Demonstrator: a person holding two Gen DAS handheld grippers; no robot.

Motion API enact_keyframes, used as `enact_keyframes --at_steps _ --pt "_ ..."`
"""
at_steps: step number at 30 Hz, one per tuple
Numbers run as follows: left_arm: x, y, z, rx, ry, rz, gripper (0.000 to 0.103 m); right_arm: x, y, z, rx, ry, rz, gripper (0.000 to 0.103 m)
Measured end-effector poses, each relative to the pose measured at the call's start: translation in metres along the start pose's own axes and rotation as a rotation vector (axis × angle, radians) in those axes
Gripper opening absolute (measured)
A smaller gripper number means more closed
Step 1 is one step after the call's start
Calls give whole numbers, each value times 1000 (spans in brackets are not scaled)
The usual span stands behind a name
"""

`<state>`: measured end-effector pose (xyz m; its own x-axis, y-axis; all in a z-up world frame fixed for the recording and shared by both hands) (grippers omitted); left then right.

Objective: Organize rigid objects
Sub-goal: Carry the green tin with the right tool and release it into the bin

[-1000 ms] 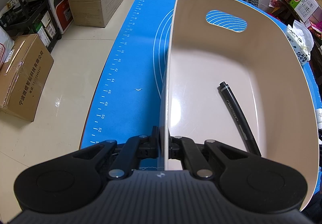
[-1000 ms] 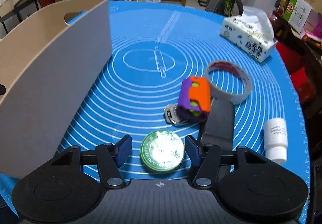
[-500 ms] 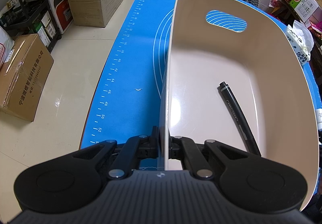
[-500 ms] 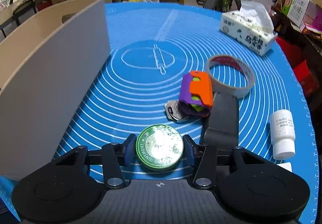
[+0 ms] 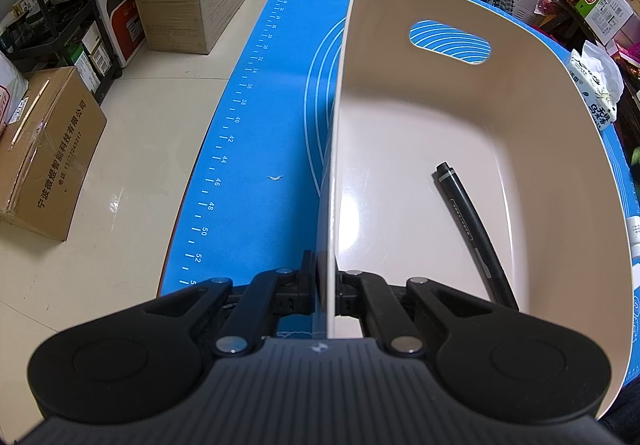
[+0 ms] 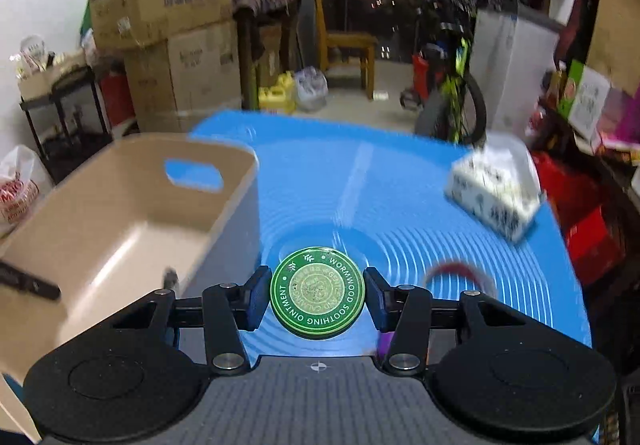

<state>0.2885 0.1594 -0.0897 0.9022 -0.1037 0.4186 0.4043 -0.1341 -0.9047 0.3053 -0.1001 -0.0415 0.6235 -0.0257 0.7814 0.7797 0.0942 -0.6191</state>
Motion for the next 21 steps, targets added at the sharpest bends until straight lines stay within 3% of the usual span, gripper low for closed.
enact_keyframes --at_steps 10,21 --pt "-1 0 0 2 0 1 5 34 2 83 126 -155 -5 55" --pt "-1 0 0 5 1 -2 5 4 38 154 157 -289 178 55"
Point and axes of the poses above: each gripper's, at about its wrist camera, not at the fingertips, and y roughly the way its jaws point, z to its left, x to its top, the point moved 4 cm from there along y, roughly the way its jaws point, and after that the axes turned 6 degrees about y, right-handed, at the moved point
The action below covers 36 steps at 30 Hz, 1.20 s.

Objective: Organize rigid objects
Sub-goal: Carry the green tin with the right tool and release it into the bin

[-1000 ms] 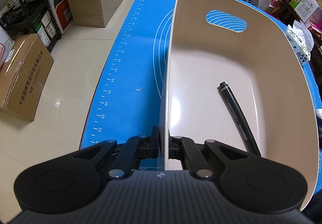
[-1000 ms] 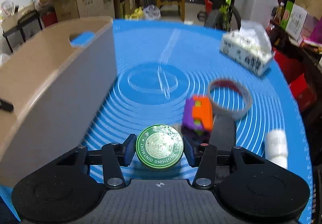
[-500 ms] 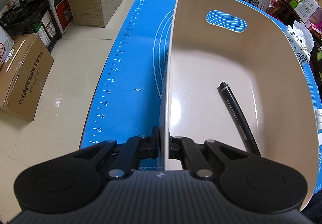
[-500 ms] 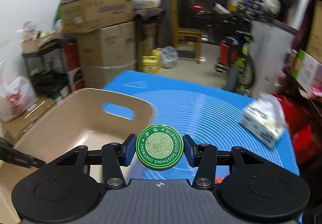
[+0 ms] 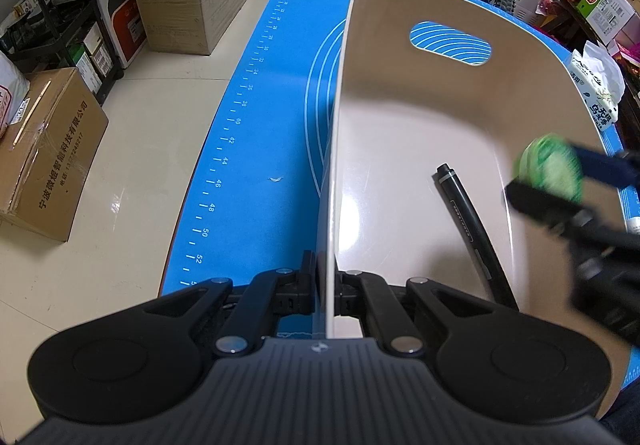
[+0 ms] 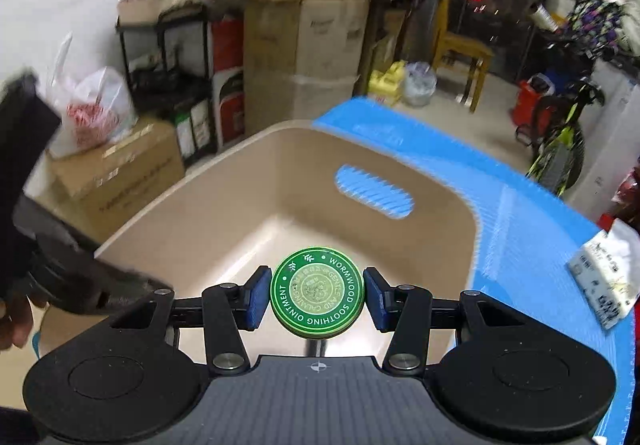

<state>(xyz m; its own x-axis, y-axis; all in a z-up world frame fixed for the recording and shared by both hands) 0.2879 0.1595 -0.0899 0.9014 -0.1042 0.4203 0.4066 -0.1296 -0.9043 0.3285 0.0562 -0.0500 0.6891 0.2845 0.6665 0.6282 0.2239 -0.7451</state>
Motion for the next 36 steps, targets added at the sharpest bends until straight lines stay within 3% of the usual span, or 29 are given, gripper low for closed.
enact_keyframes --at_steps 15,21,23,28,36 --pt "0 0 0 -1 -1 0 5 -36 51 28 -7 -138 312 55" --pt "0 -1 0 0 -1 -1 5 -37 57 35 -15 -169 349 55" --pt "0 -1 -1 0 -1 0 5 -37 58 39 -21 -185 347 56" --pt "1 -1 -1 1 -2 0 5 -33 44 31 -7 -161 282 72" --pt "1 -1 0 0 -4 0 5 -19 4 6 5 -72 127 77"
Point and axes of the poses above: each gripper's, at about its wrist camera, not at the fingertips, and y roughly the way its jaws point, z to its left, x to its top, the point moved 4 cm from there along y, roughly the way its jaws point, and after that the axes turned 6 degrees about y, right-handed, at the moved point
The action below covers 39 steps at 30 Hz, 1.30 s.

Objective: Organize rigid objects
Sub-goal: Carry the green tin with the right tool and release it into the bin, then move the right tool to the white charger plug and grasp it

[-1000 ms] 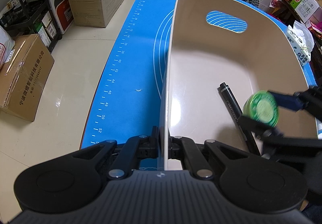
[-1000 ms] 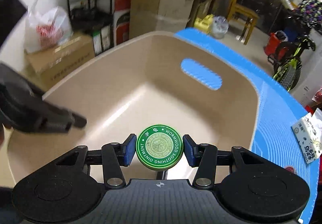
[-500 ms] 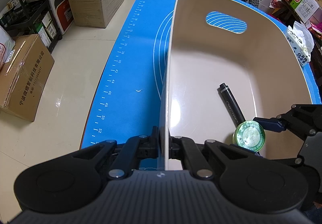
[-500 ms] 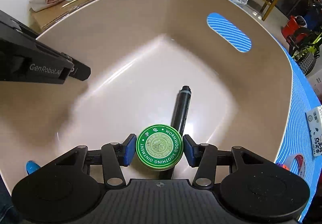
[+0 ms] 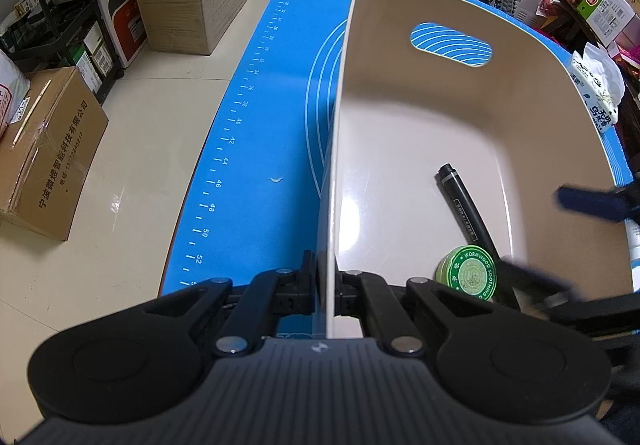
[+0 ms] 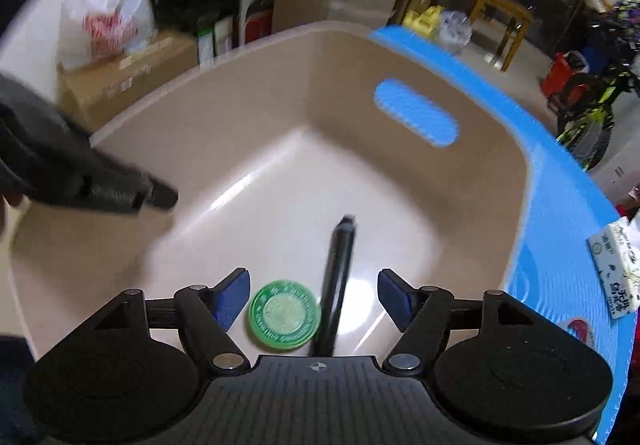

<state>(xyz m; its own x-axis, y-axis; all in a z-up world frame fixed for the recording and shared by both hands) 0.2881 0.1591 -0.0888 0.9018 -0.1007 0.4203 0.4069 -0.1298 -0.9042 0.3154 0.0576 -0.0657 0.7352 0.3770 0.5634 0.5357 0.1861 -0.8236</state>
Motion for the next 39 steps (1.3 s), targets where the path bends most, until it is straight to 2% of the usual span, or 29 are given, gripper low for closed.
enact_keyframes --at_steps 4,9,12,14,19,24,30,34,39 --pt "0 0 0 -1 -1 -1 5 1 -34 -31 -13 85 -104 78" --pt "0 0 1 -4 -3 -1 5 -11 -72 -79 -104 181 -227 83" --pt "0 0 1 -7 -6 -1 5 -25 -86 -114 -135 242 -260 92" --pt "0 1 1 -6 -6 -1 5 -36 -90 -133 -175 274 -271 94" --pt "1 1 1 -8 -9 -1 5 -64 -90 -169 -281 339 -222 97" --pt "1 1 1 -8 -9 -1 5 -108 -88 -199 -390 401 -166 101" --pt "1 1 1 -8 -9 -1 5 -155 -83 -229 -455 478 -84 101" --pt "1 1 1 -9 -10 -1 5 -181 -72 -246 -460 538 -26 101" --pt "1 1 2 -9 -10 -1 5 -205 -60 -259 -413 587 9 99"
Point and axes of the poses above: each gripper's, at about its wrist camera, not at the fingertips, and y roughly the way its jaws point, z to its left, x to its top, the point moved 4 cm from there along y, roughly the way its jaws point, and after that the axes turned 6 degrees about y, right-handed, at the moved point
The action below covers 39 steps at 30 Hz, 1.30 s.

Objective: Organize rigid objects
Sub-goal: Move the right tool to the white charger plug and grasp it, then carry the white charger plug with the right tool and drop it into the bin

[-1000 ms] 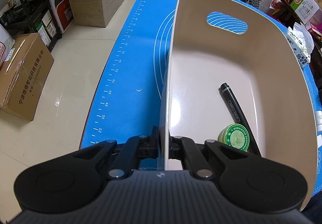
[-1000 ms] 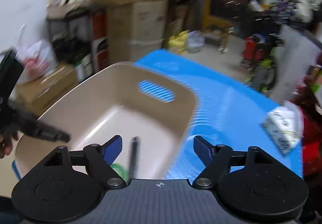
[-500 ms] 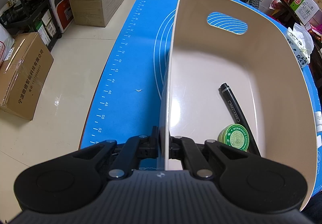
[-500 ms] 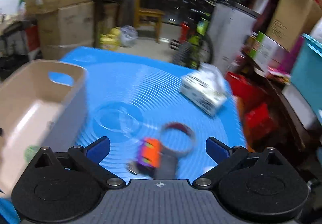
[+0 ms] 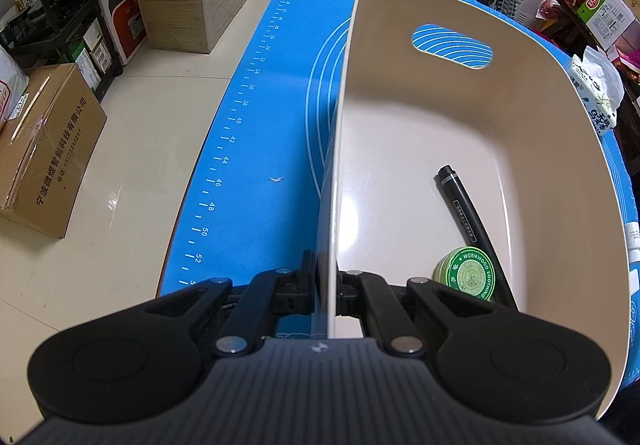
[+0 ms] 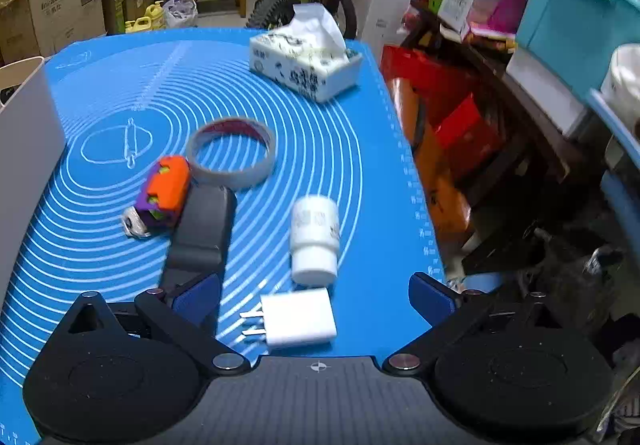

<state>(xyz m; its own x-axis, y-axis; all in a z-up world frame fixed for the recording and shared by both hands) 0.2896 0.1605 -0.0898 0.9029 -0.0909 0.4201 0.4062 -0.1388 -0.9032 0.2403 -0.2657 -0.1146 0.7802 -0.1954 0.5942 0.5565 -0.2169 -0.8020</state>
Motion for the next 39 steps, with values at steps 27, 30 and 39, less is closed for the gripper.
enact_keyframes --at_steps 27,30,39 --pt "-1 1 -1 -5 -7 0 6 -25 29 11 94 -54 97 65" --pt "-1 1 -1 -4 -6 0 6 -23 23 13 78 -67 78 65" --pt "-1 1 -1 -5 -7 0 6 1 -17 27 120 -55 -32 65"
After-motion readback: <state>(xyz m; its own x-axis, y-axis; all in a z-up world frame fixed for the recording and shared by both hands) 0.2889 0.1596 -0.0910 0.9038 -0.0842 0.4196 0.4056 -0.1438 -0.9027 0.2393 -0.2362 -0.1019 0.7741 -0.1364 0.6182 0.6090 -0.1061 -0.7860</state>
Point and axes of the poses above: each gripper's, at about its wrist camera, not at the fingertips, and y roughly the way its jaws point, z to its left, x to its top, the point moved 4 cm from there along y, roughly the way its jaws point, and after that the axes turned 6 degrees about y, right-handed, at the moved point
